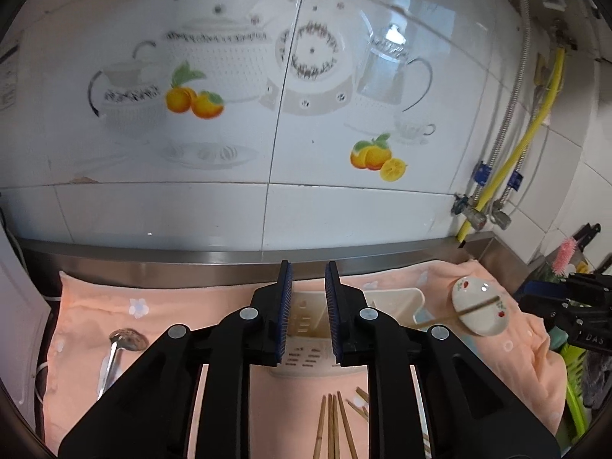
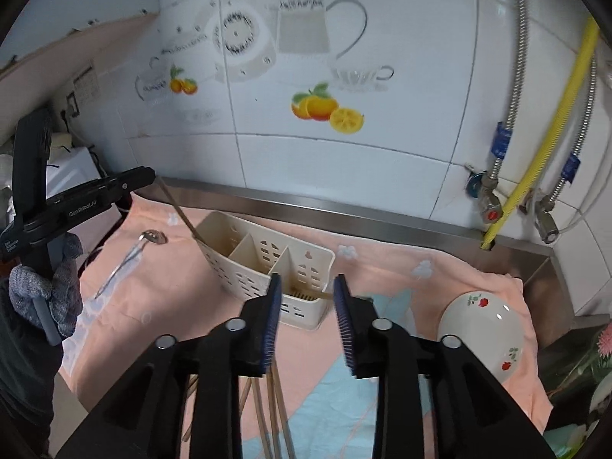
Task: Organize utensils
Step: 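Lower the chopstick into the holder and open the left tool while the right tool releases its chopstick, then move both open tools back over the loose chopsticks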
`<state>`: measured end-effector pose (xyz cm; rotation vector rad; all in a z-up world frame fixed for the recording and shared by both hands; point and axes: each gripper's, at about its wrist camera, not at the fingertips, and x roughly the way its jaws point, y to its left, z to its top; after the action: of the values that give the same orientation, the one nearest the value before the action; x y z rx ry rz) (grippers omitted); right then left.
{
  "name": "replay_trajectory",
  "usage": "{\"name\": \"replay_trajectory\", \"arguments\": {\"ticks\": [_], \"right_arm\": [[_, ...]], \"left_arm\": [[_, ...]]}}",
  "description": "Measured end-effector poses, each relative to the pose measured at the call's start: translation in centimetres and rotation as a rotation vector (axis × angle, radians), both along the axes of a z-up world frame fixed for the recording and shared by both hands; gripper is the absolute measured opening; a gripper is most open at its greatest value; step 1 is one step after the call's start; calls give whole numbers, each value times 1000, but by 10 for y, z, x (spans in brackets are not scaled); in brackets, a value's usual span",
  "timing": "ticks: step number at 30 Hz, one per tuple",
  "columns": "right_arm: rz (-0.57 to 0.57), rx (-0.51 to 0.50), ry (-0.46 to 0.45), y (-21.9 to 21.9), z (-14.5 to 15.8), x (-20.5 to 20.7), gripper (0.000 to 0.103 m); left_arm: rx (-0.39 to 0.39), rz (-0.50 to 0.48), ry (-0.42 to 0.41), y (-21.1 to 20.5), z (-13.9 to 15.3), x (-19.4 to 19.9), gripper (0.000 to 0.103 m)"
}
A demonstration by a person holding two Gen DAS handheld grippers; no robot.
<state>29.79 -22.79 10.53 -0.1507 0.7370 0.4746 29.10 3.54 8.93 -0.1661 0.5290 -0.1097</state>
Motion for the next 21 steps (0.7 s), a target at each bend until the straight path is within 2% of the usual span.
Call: {"name": "replay_trajectory", "arguments": {"ticks": [1,2,4,7,10,14,18,21], "right_arm": [[-6,7,-11,-4,0,-7,30],[-7,11,-16,-5,0,-11,30],[-7,27,-38,-12,-2,-27,36],[-5,41,-57,-19,-8,-45,41],[0,65,-68,-26,-17,-64,47],[22,57,-81,-28,-36,-89,49],[42,52,-94,-31,-58,-113,50],[57,51,-93,-33,-74,-126,50]], "left_arm": [[7,1,-7,0,1,-9,21],[11,1,-10,1,1,-16,32],[22,16,-18,2,-1,-31,43],[33,6,-22,3,-7,-52,44],[26,8,-18,5,-16,-73,56],[37,11,-6,6,-31,-98,69],[73,18,5,4,-48,-116,73],[67,13,17,4,-61,-130,74]]}}
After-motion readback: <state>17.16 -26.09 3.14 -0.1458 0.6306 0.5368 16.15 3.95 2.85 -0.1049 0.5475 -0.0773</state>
